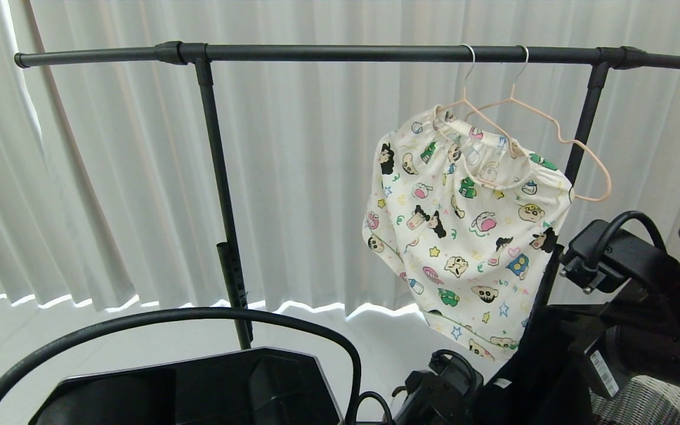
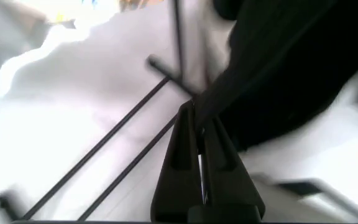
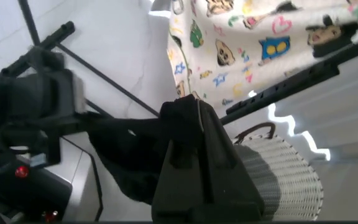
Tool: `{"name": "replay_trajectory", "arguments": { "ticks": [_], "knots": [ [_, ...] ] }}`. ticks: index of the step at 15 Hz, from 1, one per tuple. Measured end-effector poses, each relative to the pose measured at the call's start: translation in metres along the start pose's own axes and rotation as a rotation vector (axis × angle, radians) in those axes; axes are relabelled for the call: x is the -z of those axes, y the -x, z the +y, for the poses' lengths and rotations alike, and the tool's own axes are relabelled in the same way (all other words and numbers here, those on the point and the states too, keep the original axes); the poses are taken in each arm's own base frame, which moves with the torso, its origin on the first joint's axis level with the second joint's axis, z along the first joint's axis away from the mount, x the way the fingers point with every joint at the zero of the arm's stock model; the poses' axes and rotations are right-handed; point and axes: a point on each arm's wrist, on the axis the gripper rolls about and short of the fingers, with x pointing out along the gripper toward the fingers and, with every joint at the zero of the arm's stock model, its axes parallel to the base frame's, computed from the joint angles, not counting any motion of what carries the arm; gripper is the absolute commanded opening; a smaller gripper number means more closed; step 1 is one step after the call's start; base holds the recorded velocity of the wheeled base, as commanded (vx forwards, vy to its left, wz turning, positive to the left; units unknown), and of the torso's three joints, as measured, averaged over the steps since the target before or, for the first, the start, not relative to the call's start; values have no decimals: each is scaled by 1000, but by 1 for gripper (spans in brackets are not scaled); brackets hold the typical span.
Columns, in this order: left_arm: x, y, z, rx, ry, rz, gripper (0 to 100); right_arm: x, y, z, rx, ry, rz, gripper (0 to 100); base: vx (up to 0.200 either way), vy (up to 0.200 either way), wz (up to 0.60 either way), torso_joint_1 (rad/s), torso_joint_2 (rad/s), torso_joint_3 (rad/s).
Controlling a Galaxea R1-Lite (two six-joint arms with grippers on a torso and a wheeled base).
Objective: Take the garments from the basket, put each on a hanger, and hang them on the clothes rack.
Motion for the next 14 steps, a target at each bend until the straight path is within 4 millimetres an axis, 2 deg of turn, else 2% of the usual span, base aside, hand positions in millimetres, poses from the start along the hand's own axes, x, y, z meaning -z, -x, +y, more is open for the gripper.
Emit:
{"name": "replay_trajectory", "arguments": {
  "ticks": [3, 8, 11, 14],
  "knots": [
    [-7, 15, 17, -31, 26, -10, 0, -1, -2, 1, 1, -11, -5, 0, 0, 0, 0, 0, 0, 0],
    [-29, 52, 59, -125, 91, -11, 0, -16, -16, 7, 2, -48, -87, 0, 0, 0, 0, 0, 0, 0],
    [-48, 100, 83, -172, 135, 60, 0, -39, -32, 12, 5, -77, -145, 0, 0, 0, 0, 0, 0, 0],
    [-69, 170, 99, -193, 189, 188, 0, -53, -42, 15, 8, -99, -161, 0, 0, 0, 0, 0, 0, 0]
  ]
}}
